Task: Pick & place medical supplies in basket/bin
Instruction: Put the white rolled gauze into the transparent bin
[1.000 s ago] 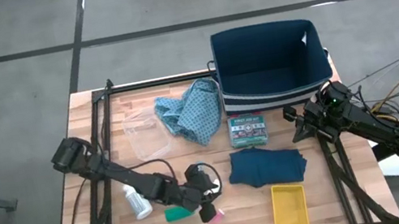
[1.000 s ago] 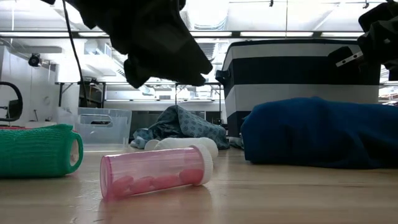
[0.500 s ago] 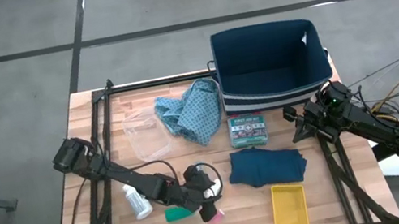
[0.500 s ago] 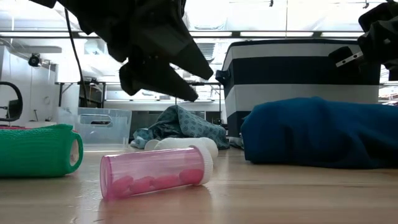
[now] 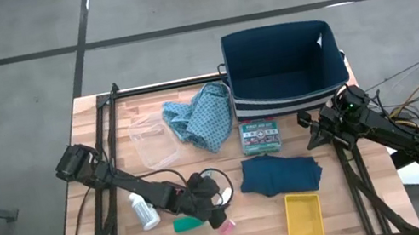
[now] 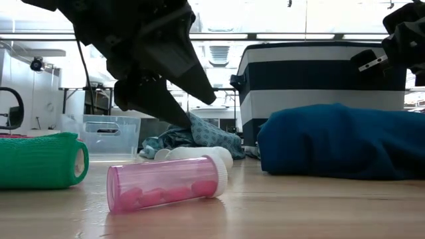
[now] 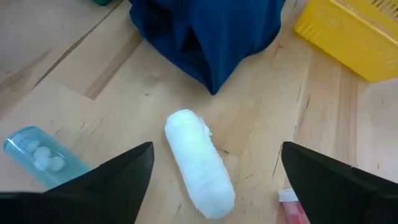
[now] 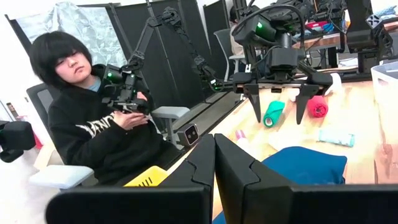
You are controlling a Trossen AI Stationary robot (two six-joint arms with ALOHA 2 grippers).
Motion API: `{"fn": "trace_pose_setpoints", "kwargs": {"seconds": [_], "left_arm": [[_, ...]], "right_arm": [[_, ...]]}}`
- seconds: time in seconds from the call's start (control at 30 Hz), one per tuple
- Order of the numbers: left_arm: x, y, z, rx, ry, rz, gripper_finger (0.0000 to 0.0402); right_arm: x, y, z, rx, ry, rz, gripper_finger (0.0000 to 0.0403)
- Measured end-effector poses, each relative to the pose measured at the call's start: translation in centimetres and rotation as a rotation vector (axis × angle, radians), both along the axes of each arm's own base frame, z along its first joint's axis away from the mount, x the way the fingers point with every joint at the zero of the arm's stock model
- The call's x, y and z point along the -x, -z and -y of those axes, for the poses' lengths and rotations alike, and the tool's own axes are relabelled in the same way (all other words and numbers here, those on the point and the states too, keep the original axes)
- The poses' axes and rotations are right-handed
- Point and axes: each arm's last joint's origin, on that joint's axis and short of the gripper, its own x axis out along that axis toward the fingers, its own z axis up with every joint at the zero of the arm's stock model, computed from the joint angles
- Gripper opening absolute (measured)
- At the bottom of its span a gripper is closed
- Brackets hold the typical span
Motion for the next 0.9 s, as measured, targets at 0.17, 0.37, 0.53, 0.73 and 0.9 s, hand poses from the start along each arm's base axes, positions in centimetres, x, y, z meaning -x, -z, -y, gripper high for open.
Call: {"fn": "trace_pose_setpoints", "kwargs": {"seconds": [0.17,0.37,0.53,0.73,0.9], "left_arm": [[0.0,0.0,0.0,0.002,0.001,0.001,0.0382],[0.0,0.0,0.0,0.005,0.002,0.003,0.0383],[-0.1,0.6,0.2,0.001,0.004,-0.011,0.0383],[-0.7,2.8,0.5,0.035,-0.010,-0.051,0.0382],[-0.9,3.5,0.7,0.042,-0.006,-0.048,0.0382]], "right_arm": [[0.0,0.0,0.0,0.000,0.000,0.000,0.0008],[0.0,0.0,0.0,0.000,0.000,0.000,0.0008],[0.0,0.0,0.0,0.000,0.000,0.000,0.0008],[0.0,0.0,0.0,0.000,0.000,0.000,0.0008],[0.0,0.0,0.0,0.000,0.000,0.000,0.0008]]}}
